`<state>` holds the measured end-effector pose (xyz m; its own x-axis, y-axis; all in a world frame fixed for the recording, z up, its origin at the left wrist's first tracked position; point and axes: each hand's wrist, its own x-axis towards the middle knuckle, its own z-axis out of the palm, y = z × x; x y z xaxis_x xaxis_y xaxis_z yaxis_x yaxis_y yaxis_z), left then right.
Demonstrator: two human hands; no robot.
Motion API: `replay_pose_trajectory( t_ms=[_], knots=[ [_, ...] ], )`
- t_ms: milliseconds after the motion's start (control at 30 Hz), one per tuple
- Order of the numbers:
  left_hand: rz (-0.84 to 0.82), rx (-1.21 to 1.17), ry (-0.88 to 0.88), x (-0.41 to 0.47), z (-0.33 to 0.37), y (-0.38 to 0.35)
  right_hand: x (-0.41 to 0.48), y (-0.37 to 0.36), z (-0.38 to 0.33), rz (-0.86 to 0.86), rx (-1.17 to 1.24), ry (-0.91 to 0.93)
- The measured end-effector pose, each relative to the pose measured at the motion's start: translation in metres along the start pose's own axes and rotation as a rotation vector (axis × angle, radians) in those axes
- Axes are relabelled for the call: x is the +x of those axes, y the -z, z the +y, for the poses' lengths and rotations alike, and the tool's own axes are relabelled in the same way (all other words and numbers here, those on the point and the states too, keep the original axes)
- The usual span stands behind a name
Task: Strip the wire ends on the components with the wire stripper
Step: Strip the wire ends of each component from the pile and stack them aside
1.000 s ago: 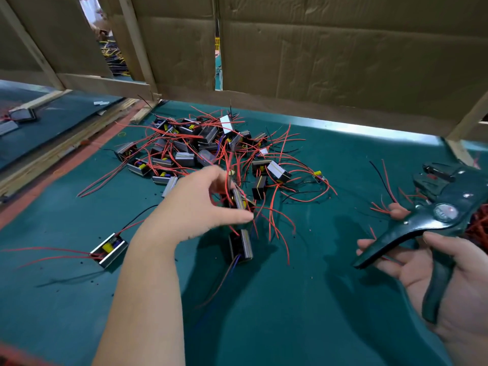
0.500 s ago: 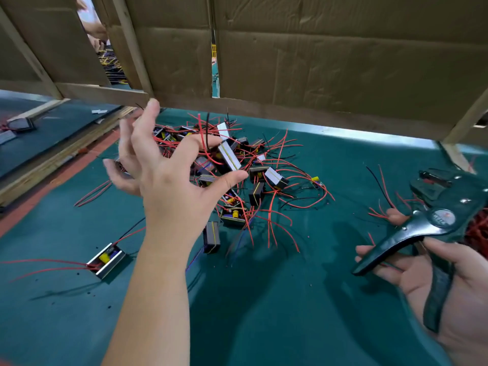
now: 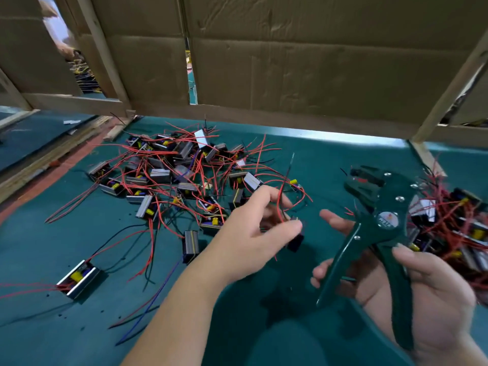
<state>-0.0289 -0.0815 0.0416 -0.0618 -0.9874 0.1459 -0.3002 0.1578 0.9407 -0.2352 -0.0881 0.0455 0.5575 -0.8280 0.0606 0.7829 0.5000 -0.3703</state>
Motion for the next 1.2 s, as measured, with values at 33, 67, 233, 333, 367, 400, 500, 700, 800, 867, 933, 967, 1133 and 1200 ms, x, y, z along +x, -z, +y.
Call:
replay_pose_trajectory(
  t_ms=[33, 67, 233, 333, 367, 400, 500, 700, 800, 867, 933, 967, 1133, 1200],
  knots=[
    [0.013, -0.069, 0.023, 0.002, -0.001, -0.001, 0.001, -0.004, 0.001, -0.015, -0.138, 0.029],
    [0.054, -0.098, 0.025, 0.003, -0.002, -0.002, 0.001, -0.006, 0.003, 0.005, -0.306, 0.037],
    [0.191, -0.005, -0.044, 0.006, -0.008, 0.0, -0.006, -0.009, 0.002, 0.089, -0.482, -0.022],
    [0.23, -0.184, -0.056, 0.008, -0.006, -0.002, -0.005, -0.009, 0.004, 0.095, -0.489, -0.066],
    [0.241, -0.29, -0.049, 0.009, -0.006, -0.003, -0.005, -0.009, 0.006, 0.105, -0.491, -0.063],
    [0.248, -0.395, -0.036, 0.01, -0.005, -0.003, -0.005, -0.008, 0.008, 0.118, -0.492, -0.055],
    [0.257, -0.567, 0.012, 0.01, -0.004, -0.004, -0.003, -0.007, 0.011, 0.142, -0.482, -0.055],
    [0.194, -0.514, -0.002, 0.009, -0.001, -0.005, -0.002, -0.004, 0.014, 0.124, -0.469, -0.096],
    [0.151, -0.493, -0.003, 0.007, -0.003, -0.007, -0.002, -0.002, 0.015, 0.128, -0.483, -0.107],
    [0.147, -0.513, 0.038, 0.007, -0.002, -0.008, -0.002, 0.0, 0.015, 0.125, -0.497, -0.108],
    [0.143, -0.53, 0.102, 0.008, -0.001, -0.006, -0.001, 0.001, 0.016, 0.143, -0.512, -0.08],
    [0.145, -0.534, 0.134, 0.008, 0.001, -0.005, -0.001, 0.002, 0.016, 0.163, -0.526, -0.048],
    [0.19, -0.577, 0.229, 0.009, 0.002, 0.0, 0.0, 0.004, 0.015, 0.208, -0.594, 0.021],
    [0.194, -0.593, 0.275, 0.009, 0.0, 0.002, 0.0, 0.005, 0.017, 0.212, -0.597, 0.004]
  ],
)
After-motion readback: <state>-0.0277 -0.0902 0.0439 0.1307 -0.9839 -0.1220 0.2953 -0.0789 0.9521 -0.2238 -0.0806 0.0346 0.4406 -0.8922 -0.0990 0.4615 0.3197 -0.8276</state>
